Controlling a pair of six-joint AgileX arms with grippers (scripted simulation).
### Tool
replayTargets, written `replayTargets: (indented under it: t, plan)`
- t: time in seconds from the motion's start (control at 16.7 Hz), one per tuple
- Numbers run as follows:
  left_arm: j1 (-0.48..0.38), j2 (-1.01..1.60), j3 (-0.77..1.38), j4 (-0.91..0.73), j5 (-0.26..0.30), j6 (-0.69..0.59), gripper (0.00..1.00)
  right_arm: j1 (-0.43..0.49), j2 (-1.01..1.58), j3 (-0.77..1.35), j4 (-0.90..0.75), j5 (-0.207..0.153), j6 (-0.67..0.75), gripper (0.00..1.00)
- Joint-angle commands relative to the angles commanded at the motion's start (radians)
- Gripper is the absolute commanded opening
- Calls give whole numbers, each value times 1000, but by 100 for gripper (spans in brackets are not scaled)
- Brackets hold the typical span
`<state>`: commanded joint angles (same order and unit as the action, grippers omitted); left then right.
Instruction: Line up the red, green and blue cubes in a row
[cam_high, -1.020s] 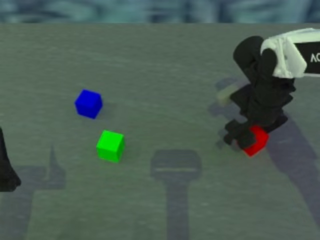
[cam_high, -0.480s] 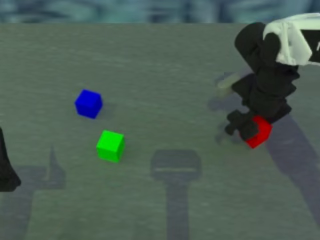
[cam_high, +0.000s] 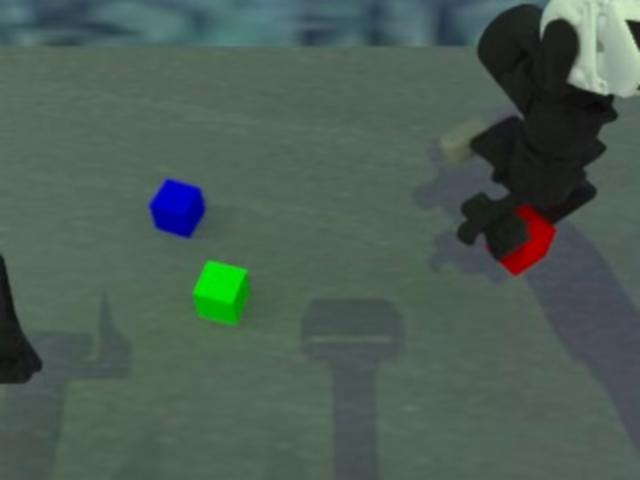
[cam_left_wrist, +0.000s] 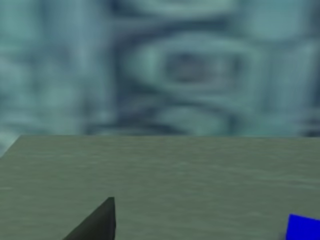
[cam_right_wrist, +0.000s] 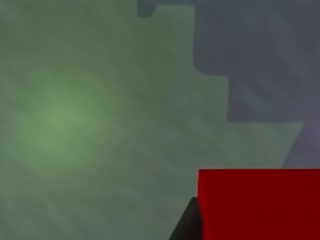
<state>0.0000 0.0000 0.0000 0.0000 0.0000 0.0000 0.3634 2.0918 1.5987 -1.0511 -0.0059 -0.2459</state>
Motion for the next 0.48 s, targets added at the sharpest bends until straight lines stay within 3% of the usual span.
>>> replayTargets:
  t: [0.24, 0.48]
  plan:
    - [0, 0, 0, 0, 0, 0, 100, 42, 23, 40, -18, 2, 67, 0]
    - [0, 0, 0, 0, 0, 0, 100, 161, 85, 148, -73, 9, 291, 0]
